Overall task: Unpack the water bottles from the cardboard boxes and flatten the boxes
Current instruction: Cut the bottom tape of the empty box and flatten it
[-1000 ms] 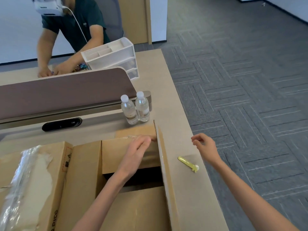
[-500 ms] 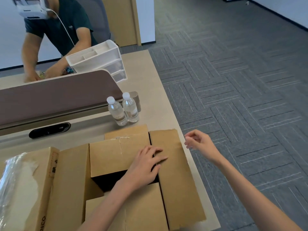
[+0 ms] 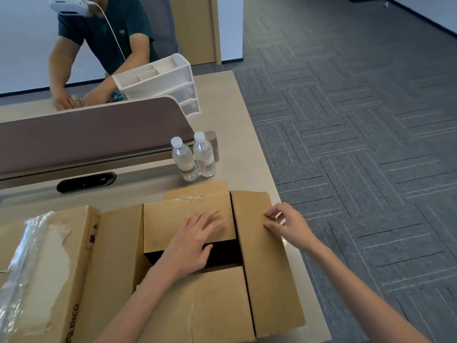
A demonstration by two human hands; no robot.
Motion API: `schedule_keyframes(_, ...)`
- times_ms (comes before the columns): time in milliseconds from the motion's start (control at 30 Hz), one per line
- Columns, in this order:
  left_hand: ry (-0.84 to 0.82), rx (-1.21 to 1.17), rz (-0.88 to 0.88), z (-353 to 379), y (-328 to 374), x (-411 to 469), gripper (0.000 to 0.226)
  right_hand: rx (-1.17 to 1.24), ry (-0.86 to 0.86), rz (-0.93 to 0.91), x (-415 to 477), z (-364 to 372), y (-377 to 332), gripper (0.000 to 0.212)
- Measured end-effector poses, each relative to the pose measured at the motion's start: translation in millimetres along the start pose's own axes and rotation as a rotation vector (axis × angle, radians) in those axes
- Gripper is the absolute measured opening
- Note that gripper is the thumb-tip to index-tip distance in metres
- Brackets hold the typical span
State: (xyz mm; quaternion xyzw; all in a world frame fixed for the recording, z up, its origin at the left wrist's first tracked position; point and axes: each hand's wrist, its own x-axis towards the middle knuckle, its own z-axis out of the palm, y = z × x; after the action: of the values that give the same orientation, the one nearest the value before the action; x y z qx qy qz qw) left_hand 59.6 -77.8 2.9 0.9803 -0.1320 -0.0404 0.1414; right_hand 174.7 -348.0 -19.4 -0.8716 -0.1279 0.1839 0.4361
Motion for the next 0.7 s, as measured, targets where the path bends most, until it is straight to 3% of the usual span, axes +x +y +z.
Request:
schedule_keyframes(133,-0.072,0.154,-0.096,-2.7,-28.8,-11.2,0.095,-0.108,-0.057,0.019,-2.3,19.7,-6.9,0.025)
schedule_keyframes(233,-0.089,0.188,-0.125,-3.7,-39.7,-13.3,0.102,-0.120,-0.107,0.020,-2.2,34.7,-12.0,0.028)
schedule_keyframes(700,0.179,0.117,0.068,-43.6,-57.6,-32.5,0.061,-0.073,0.061,-0.072,17.2,50.1,-49.1,0.012)
